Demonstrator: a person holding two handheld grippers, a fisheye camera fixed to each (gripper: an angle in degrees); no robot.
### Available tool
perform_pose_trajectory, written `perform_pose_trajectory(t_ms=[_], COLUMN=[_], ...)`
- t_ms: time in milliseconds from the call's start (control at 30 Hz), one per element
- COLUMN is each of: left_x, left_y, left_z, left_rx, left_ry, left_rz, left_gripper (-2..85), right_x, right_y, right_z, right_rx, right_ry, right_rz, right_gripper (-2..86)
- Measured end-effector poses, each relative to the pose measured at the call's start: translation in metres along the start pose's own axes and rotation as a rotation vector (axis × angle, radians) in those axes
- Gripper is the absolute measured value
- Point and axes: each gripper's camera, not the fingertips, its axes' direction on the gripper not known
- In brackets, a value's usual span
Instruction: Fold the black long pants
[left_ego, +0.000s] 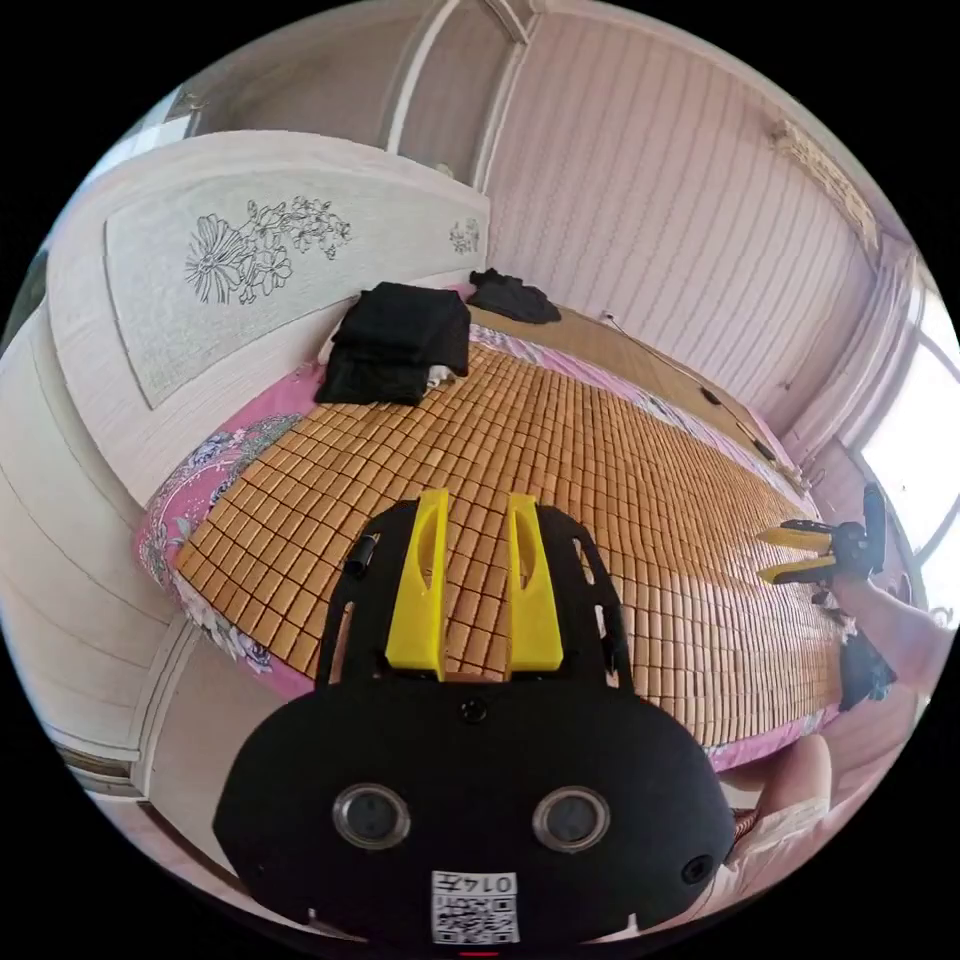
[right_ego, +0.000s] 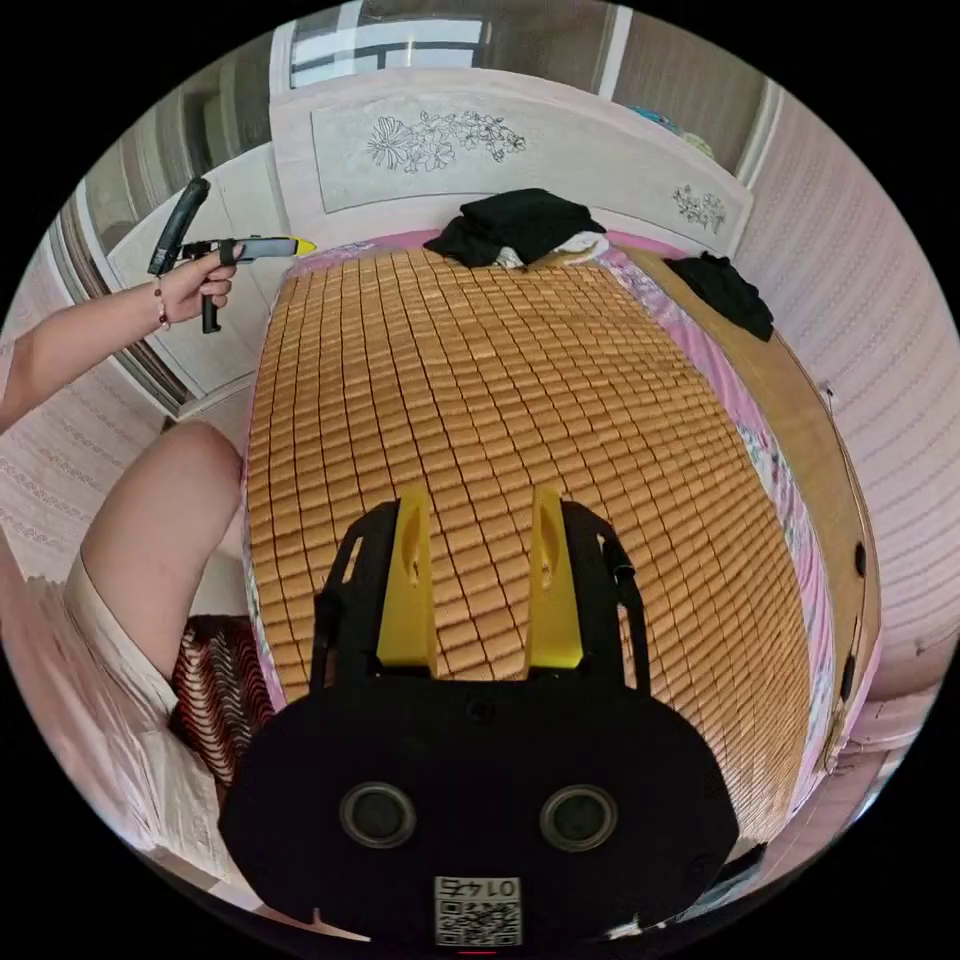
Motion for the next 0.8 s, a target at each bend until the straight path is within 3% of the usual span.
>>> perform_pose_trajectory(t_ms=[267, 367, 600, 800], left_x=[-0.112, -0.153, -0.230, -0.268], left_y=[-0.066, -0.085, -0.122, -0.135], left_z=[0.084, 0.118, 0.186, 0.228], left_rx=[0.073, 0.126, 0.170, 0.081], left_ry=[0.069, 0.134, 0.323, 0.305], left_rz=[-0.075, -0.226, -0.518, -0.507], left_gripper=[9.9, 9.9, 11.2, 12.9], right_x=[0.008, 0.007, -0.004, 0.013], right_y=[-0.229, -0.290, -0.373, -0.410], right_z=[0.106, 0.146, 0.211, 0.259], right_rx=[0.199, 0.195, 0.162, 0.145], right_ry=[-0.055, -0.048, 0.106, 0.020], right_rz=[0.020, 0.016, -0.142, -0.045], right_gripper=[11.2, 11.3, 10.3, 10.6])
